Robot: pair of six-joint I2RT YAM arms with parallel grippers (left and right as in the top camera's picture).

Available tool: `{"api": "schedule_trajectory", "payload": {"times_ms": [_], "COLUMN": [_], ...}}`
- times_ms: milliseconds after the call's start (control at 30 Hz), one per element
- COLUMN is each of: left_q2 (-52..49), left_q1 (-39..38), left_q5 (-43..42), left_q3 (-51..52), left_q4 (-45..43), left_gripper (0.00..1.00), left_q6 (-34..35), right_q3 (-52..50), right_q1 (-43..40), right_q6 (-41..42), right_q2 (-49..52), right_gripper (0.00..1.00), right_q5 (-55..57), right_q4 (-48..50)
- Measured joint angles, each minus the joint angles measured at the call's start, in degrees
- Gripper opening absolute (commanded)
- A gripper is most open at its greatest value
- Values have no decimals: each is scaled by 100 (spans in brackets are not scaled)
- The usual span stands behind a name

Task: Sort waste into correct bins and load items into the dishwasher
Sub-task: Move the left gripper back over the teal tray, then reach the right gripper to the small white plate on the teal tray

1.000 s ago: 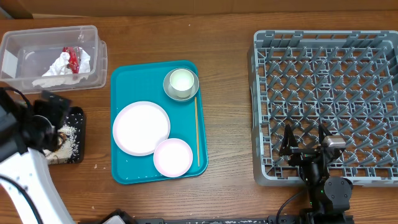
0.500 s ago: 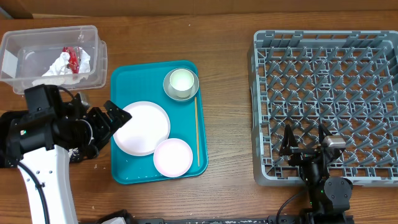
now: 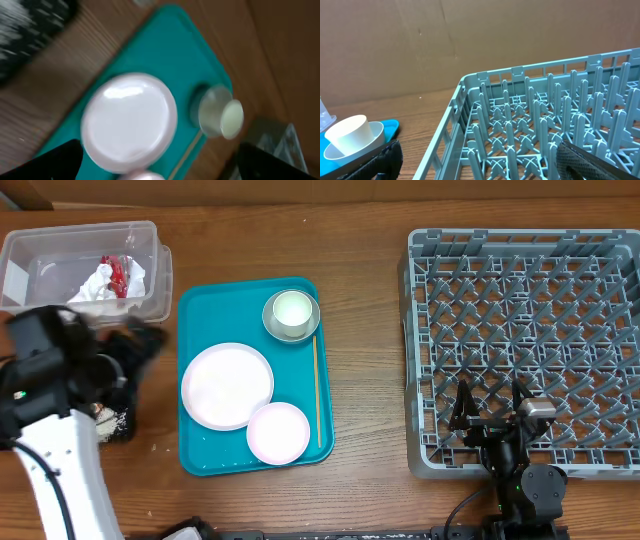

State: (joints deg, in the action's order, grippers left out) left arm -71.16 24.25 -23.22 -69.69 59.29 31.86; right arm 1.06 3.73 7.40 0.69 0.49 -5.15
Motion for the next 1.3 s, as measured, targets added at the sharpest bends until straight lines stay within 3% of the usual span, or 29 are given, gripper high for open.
{"api": "schedule_trajectory", "payload": {"times_ms": [233,533,667,800,933,1000,1067,1233,1300], "left_q2": [-369,-671,-782,-811,-811,-811,-811,-811,-811], "left_q1": [1169,1259,1259,1259,1259,1259,1259,1259,1259], "left_q5": [1191,1534,1543,1572,1580,1582,1582,1582,1587], "left_q3": [2,2,2,2,2,2,2,2,2], "left_q4": [-393,-378,-376,-365,-363,-367,-363,-363,-363], "left_gripper": [100,100,100,100,100,100,100,100,100], "left_q6": [839,1012,1021,1023,1023,1021,1021,1023,1023], "right_q3": [0,0,0,0,0,17,85,977,1753], "right_q1": [2,2,0,4,7,4,4,4,4], "right_q6": [2,103,933,2855,4345,4889,5176,5265,4894], "right_q2": [0,0,0,-7,-4,-7,-11,225,612], "right_gripper": [100,100,100,100,99,100,100,100,100], "right_q5": [-2,-72,-1010,-3375,-4083,-4245,-4310,-4334,-4389], "right_q4": [2,109,407,1311,2127,3018,3235,2214,1257]}}
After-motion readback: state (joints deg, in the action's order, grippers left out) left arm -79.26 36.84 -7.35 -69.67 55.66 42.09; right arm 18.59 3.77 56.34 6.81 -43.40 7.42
